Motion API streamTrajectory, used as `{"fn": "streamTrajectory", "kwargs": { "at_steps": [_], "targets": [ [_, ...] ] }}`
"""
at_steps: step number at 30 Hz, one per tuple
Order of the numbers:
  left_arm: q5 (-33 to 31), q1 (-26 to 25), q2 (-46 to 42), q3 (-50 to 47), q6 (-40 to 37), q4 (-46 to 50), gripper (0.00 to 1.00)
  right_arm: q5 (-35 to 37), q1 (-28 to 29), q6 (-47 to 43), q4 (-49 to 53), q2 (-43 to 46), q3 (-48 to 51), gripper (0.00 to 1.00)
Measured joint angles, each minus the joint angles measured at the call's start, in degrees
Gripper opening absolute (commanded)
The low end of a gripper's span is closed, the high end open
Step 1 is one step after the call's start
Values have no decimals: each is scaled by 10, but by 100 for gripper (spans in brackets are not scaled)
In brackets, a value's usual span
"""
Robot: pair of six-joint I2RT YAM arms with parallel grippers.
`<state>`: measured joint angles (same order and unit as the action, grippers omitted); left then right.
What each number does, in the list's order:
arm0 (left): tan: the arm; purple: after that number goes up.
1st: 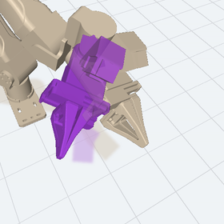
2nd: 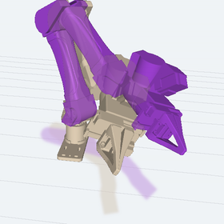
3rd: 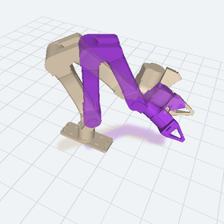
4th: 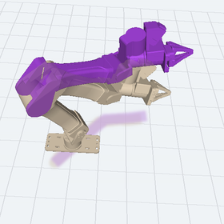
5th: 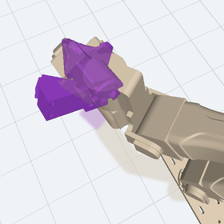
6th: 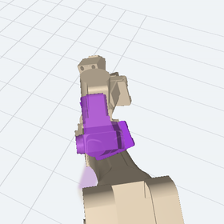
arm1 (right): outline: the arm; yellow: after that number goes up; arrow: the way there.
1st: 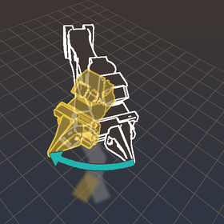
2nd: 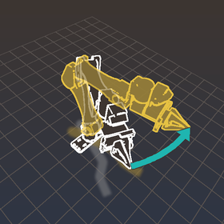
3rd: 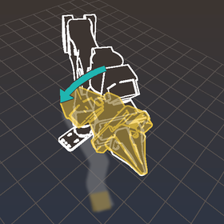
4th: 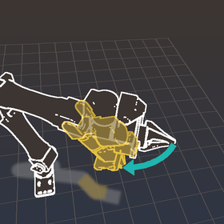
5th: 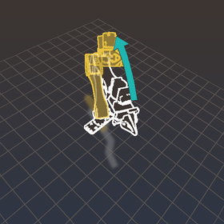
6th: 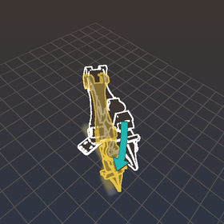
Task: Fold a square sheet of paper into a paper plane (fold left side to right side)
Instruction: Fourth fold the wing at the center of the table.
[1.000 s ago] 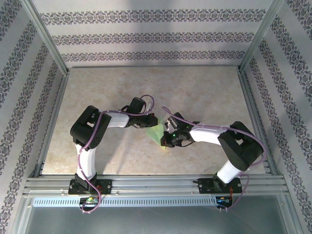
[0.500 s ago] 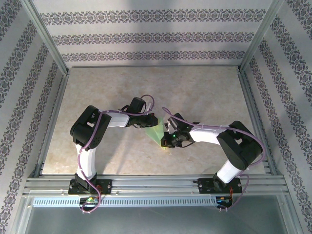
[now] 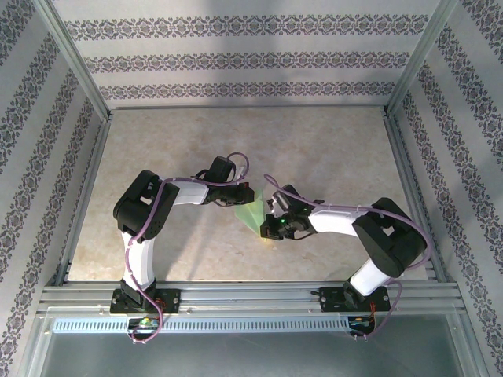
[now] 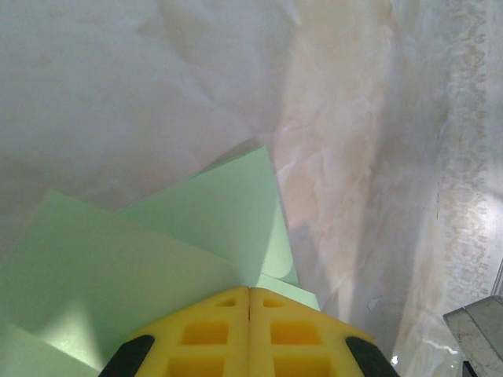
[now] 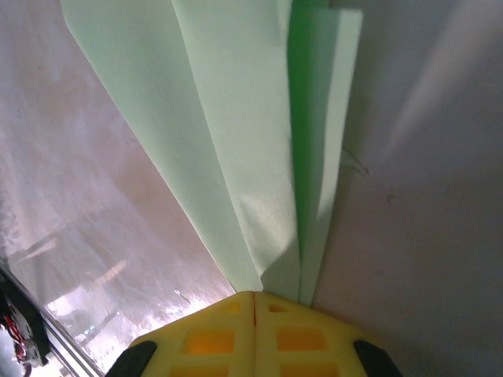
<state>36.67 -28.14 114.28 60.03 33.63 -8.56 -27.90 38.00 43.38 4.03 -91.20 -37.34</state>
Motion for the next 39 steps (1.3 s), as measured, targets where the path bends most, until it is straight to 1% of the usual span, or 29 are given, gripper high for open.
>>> {"fn": "streamTrajectory", "kwargs": {
  "at_steps": [7,11,16,19,22,27,34,39],
  "targets": [
    [0,0,0,0,0,0,0,0,0,4,6,28,24,0],
    [0,0,0,0,0,0,0,0,-2,3,43,50,25,0],
    [0,0,0,0,0,0,0,-11,-23,-2,78,102,20,0],
    [0,0,0,0,0,0,0,-21,-33,-4,76,108,3,0],
    [0,0,0,0,0,0,0,-30,-35,-3,51,81,-25,0],
    [-1,0,0,1,0,2,0,-30,-30,0,3,-3,-79,0],
    [-1,0,0,1,0,2,0,-4,-30,0,-8,-64,-89,0],
    [-1,0,0,2,0,3,0,11,-30,-2,-4,-79,-89,0]
  ]
}}
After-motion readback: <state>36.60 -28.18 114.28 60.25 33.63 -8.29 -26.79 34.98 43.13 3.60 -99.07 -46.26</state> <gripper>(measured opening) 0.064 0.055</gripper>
